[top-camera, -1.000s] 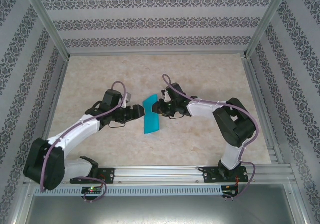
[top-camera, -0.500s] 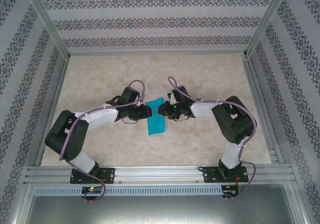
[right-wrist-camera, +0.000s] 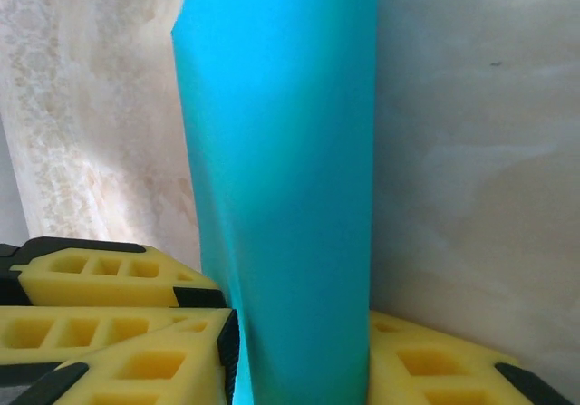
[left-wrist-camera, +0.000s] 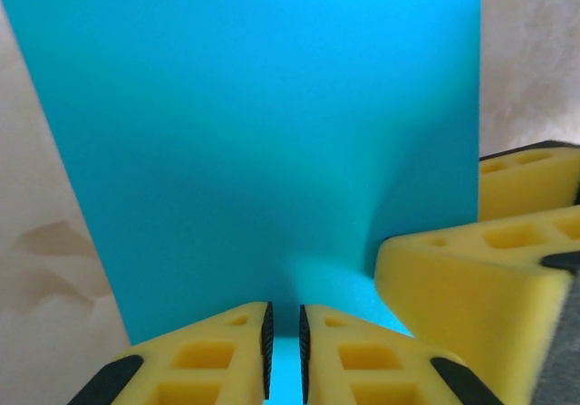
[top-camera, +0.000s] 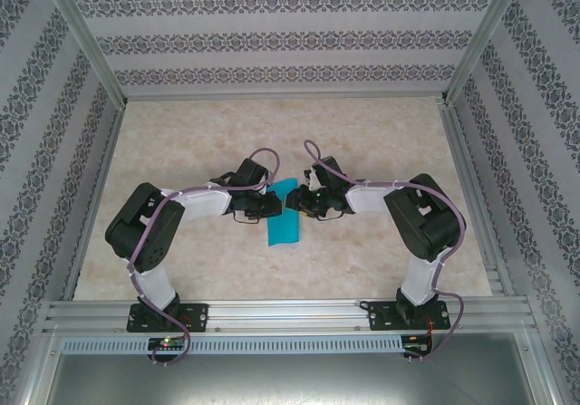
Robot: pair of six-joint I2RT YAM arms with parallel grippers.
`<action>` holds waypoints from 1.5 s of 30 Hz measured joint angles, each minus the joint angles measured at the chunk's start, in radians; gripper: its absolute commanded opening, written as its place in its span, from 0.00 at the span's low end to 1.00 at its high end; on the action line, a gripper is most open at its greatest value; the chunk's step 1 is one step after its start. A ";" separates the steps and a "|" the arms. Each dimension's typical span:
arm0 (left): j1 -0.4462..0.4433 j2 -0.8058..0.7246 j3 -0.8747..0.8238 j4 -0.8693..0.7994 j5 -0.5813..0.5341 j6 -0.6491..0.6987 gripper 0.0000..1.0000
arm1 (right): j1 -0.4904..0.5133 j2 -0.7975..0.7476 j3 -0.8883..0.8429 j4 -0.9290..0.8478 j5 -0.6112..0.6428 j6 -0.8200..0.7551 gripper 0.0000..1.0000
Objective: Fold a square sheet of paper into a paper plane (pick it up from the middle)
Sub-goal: Fold the square sheet of paper in half at the center of the table.
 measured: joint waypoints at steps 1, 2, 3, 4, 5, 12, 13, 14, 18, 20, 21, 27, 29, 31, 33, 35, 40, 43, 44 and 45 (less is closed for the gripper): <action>-0.002 0.002 0.000 0.000 0.000 0.003 0.19 | 0.000 -0.005 0.000 -0.008 0.001 -0.004 0.42; -0.003 0.004 0.000 -0.001 0.000 0.005 0.19 | 0.000 -0.013 0.000 -0.020 0.005 -0.011 0.44; -0.003 0.006 0.000 -0.001 0.000 0.007 0.19 | 0.000 -0.023 0.000 -0.031 0.010 -0.018 0.45; -0.003 0.007 0.000 -0.001 0.000 0.008 0.19 | 0.000 -0.032 0.000 -0.039 0.013 -0.024 0.46; -0.003 0.008 0.000 -0.001 0.000 0.008 0.19 | 0.000 -0.042 0.000 -0.047 0.018 -0.030 0.46; -0.004 0.009 0.000 0.000 0.001 0.007 0.19 | 0.000 -0.060 0.010 -0.120 0.057 -0.082 0.46; -0.004 0.009 0.001 0.000 0.001 0.007 0.19 | 0.000 -0.060 0.014 -0.132 0.062 -0.089 0.46; -0.005 0.010 0.003 0.001 0.001 0.007 0.19 | 0.000 -0.060 0.019 -0.142 0.068 -0.097 0.45; -0.005 0.014 0.021 0.003 0.002 0.006 0.19 | 0.000 -0.039 0.043 -0.166 0.085 -0.115 0.43; -0.005 0.014 0.029 0.003 0.002 0.006 0.19 | 0.000 -0.031 0.045 -0.168 0.091 -0.121 0.42; -0.006 0.014 0.032 0.003 0.002 0.007 0.19 | 0.000 -0.028 0.045 -0.173 0.095 -0.124 0.42; -0.011 0.020 0.056 0.002 0.005 0.007 0.21 | 0.000 -0.025 0.051 -0.191 0.115 -0.129 0.36; -0.011 0.023 0.064 0.002 0.009 0.007 0.22 | 0.000 -0.025 0.054 -0.203 0.127 -0.132 0.35; -0.011 0.023 0.069 0.002 0.010 0.007 0.23 | 0.000 -0.025 0.056 -0.211 0.137 -0.137 0.35; -0.011 0.023 0.079 0.000 0.011 0.008 0.25 | 0.000 -0.026 0.056 -0.214 0.142 -0.140 0.34; -0.011 0.023 0.089 -0.007 0.012 0.010 0.26 | 0.000 -0.026 0.056 -0.216 0.147 -0.143 0.34; -0.011 -0.001 0.108 -0.052 0.002 0.023 0.30 | 0.001 -0.029 0.056 -0.223 0.160 -0.146 0.33; -0.011 -0.049 0.109 -0.093 -0.018 0.038 0.32 | 0.000 -0.031 0.056 -0.225 0.166 -0.146 0.32; -0.011 -0.064 0.110 -0.105 -0.025 0.041 0.33 | 0.000 -0.031 0.056 -0.226 0.167 -0.146 0.32; -0.011 -0.080 0.112 -0.118 -0.033 0.045 0.33 | 0.000 -0.031 0.055 -0.225 0.167 -0.146 0.32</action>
